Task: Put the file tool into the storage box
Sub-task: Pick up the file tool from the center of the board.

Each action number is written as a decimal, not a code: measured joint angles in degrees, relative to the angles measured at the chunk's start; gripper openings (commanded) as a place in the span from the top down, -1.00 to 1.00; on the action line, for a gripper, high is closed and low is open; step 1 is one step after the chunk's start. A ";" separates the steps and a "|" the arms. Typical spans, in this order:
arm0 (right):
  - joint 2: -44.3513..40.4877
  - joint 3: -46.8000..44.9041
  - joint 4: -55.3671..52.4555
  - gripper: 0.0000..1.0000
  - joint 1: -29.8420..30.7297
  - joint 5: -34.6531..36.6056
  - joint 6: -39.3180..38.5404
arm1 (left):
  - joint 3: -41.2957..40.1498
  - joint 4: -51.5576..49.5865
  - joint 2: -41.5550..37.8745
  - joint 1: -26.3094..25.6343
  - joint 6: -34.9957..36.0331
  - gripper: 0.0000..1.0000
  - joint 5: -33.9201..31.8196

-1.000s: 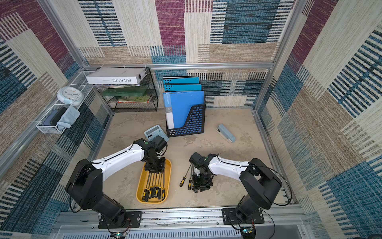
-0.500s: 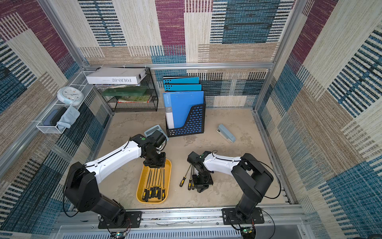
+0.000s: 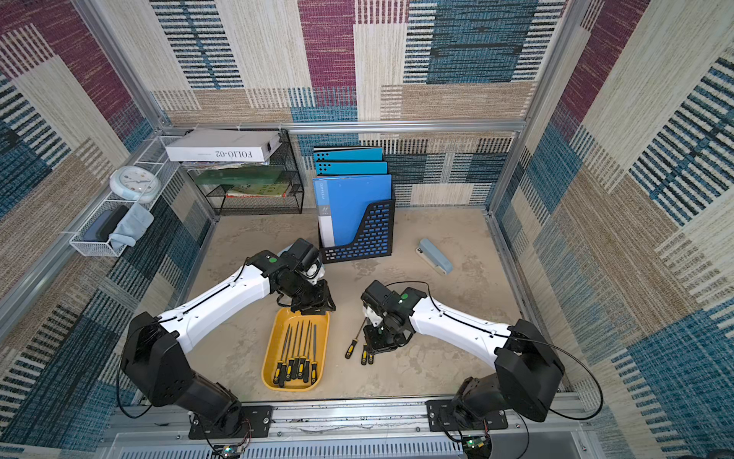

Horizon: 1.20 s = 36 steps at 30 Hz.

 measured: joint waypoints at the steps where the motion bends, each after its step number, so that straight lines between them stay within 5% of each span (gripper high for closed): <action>1: -0.33 0.00 0.96 0.82 0.13 -0.81 0.04 | -0.04 0.85 0.26 -0.02 -0.83 0.23 0.85; 29: -0.17 -0.70 12.59 0.83 1.62 -10.12 4.48 | -0.81 8.90 2.47 -0.55 -8.15 0.23 5.38; 36: -0.17 -0.74 14.75 0.80 1.68 -12.11 5.55 | -1.27 9.60 2.84 -0.55 -8.11 0.87 5.31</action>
